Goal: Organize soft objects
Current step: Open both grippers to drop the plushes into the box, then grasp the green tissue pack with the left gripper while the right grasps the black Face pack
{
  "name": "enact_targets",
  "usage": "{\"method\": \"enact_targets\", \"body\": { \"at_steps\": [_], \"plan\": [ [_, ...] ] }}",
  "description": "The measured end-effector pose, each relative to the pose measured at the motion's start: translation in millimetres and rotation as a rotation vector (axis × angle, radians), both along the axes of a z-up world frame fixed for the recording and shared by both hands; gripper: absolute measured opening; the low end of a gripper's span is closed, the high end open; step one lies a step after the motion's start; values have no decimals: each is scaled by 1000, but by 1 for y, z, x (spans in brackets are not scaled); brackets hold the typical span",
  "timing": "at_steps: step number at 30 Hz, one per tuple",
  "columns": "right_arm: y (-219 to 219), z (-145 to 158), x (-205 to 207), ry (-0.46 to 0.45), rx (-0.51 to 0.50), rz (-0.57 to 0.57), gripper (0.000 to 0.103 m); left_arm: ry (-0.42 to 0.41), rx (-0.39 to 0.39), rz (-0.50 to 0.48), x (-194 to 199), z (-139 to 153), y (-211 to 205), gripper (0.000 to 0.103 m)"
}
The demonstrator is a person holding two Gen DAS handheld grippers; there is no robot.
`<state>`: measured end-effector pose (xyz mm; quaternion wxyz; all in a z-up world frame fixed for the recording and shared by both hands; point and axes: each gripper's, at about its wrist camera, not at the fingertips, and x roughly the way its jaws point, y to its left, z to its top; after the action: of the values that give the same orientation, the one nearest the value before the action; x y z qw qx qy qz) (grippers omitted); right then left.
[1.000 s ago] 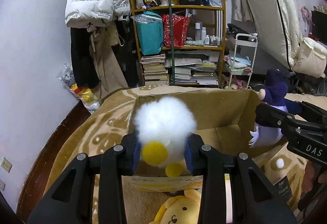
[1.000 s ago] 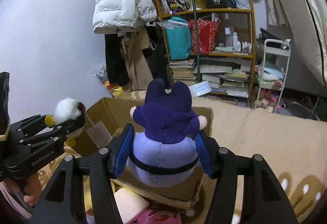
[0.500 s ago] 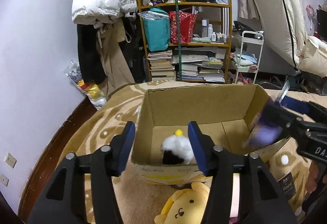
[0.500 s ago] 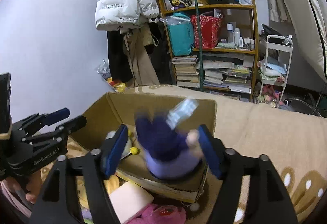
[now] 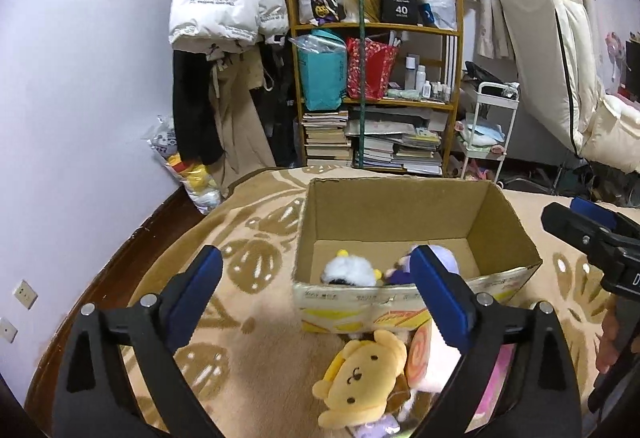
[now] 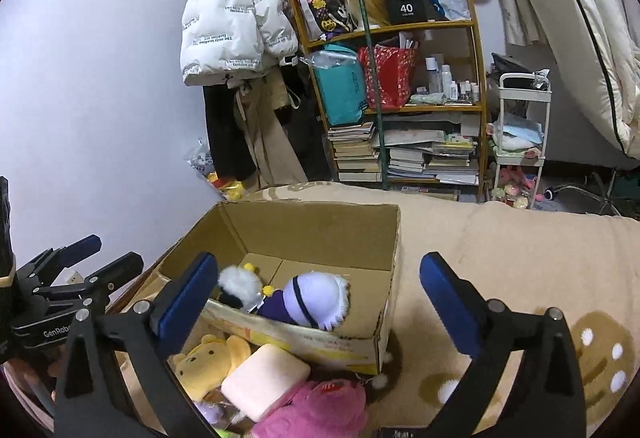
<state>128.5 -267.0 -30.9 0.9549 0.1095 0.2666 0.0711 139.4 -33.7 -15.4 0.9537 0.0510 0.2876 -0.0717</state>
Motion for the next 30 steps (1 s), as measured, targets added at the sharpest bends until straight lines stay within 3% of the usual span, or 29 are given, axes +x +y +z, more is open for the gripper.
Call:
{"method": "enact_targets", "body": {
  "at_steps": [14,30],
  "plan": [
    [1,19,-57,-8,-26,-30,103,26,-10,25,-59,17,18,98],
    [-5,18,-103,55,-29,-67,103,176,-48,33,-107,0,26,98]
  ]
}}
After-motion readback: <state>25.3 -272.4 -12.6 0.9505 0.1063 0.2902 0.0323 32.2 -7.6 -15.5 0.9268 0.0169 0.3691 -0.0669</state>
